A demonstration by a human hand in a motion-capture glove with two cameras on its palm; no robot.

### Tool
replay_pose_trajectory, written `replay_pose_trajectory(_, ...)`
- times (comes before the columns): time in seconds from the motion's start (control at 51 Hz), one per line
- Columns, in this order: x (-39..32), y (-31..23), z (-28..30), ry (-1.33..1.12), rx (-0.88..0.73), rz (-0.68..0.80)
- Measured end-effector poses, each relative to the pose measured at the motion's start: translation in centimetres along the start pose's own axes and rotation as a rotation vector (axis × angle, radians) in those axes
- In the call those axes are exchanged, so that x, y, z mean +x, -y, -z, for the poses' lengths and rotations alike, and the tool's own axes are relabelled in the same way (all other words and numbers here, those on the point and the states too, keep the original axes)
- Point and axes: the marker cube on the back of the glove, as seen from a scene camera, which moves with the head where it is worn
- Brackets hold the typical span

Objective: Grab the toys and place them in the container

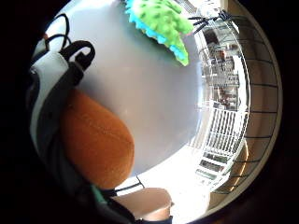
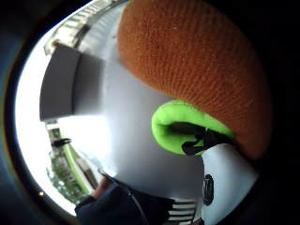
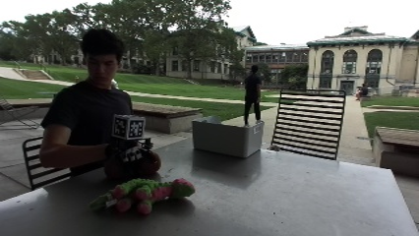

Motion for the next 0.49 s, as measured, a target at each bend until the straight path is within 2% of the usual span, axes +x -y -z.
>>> replay_pose_trajectory(0.137,-0.5,0.1,0.5,0.095,-0.064,-0.026)
replay_pose_trajectory(0.255,-0.2,0.6,2.0,0.084,-0.070,-0.004)
replay_pose_trajectory(0.49,-0.4,3.0,9.8,0.112,-0.004,-0.005)
